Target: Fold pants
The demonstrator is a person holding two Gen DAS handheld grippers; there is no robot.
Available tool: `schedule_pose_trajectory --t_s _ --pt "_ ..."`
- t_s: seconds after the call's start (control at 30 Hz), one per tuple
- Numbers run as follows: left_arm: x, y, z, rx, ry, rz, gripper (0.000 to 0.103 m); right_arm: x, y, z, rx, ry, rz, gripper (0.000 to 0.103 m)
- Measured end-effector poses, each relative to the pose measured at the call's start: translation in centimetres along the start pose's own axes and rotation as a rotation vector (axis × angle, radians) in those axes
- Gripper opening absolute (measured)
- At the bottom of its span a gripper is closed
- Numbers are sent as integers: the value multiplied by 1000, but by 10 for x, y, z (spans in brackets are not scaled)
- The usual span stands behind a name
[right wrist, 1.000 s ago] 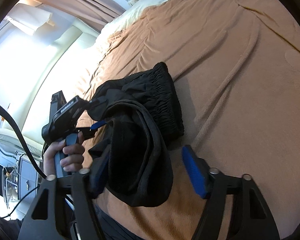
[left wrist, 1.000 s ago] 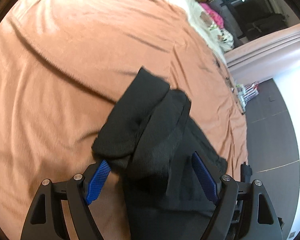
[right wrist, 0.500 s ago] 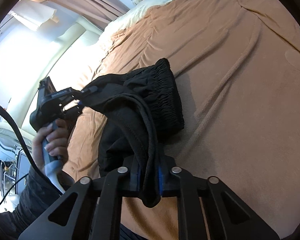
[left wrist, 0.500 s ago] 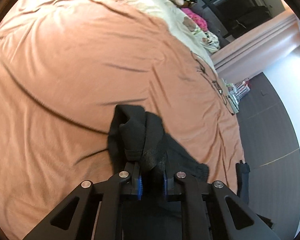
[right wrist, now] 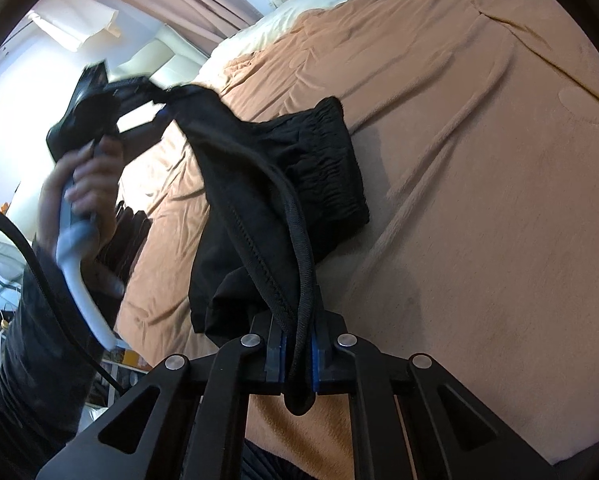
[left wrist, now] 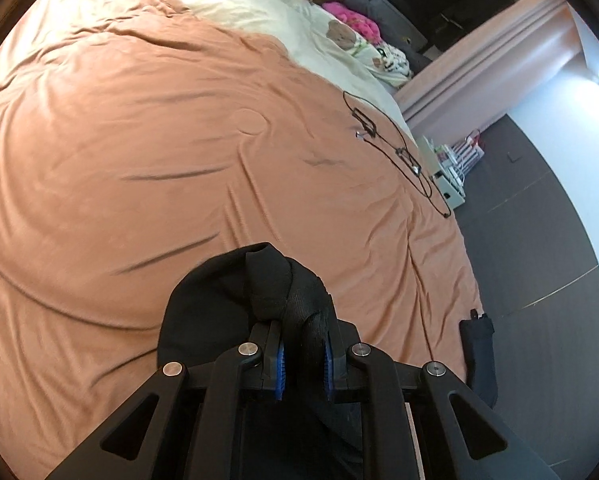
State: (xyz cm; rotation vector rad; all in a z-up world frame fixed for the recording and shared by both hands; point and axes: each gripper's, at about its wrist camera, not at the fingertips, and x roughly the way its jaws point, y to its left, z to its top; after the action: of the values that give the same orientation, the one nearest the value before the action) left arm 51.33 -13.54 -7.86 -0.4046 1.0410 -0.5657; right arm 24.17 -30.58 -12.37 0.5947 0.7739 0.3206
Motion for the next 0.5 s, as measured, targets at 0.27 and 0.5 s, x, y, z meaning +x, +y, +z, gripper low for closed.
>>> schedule_pose_trajectory --t_s 0.27,0.5 --pt "45 -28 4 55 79 1 15 2 4 -13 -5 8 7 4" --pt "48 -41 -5 107 85 -17 63 4 5 -22 14 16 -5 4"
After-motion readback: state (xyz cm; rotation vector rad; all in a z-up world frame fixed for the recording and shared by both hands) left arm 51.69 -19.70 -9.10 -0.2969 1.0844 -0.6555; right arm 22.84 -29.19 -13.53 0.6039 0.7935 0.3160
